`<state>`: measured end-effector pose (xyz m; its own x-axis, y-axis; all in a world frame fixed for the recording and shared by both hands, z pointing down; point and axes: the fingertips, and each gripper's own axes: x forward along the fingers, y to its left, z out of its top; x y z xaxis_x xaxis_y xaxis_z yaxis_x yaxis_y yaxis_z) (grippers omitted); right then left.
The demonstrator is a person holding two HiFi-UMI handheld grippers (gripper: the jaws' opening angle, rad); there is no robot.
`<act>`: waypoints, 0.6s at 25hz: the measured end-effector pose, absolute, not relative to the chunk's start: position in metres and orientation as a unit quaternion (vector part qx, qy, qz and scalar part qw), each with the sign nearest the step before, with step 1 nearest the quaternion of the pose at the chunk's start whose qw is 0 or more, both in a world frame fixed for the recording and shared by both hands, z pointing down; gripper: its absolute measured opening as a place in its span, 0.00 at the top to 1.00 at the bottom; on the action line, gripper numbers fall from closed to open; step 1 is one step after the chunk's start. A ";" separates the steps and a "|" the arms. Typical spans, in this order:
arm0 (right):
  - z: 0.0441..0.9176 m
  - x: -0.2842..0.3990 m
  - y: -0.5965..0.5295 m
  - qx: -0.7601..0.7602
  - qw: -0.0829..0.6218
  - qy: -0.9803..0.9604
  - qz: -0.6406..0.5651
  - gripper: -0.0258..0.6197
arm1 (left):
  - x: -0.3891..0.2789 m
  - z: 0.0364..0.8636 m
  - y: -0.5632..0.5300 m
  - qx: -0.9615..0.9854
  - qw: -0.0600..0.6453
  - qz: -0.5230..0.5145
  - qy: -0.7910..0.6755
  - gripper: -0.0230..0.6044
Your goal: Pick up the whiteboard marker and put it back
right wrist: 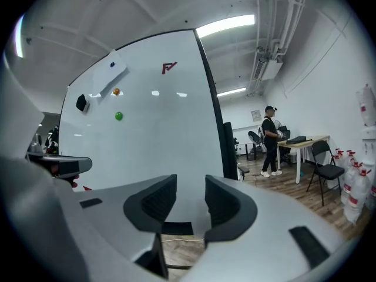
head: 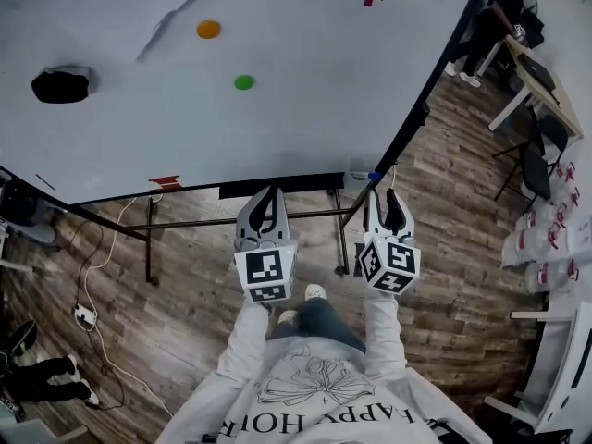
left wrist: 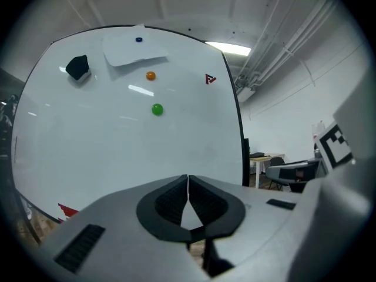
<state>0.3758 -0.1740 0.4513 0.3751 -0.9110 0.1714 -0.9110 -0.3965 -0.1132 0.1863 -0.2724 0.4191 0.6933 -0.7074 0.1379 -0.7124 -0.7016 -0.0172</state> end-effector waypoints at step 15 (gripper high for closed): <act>0.535 0.445 -0.225 0.808 0.035 -0.559 0.185 0.72 | 0.247 0.470 -0.314 0.903 0.043 0.113 -0.412 0.95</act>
<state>0.4450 -0.2250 0.5351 0.3077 -0.8896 0.3374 -0.9154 -0.3736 -0.1502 0.2466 -0.3138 0.4698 0.6348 -0.7346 0.2396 -0.7542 -0.6565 -0.0146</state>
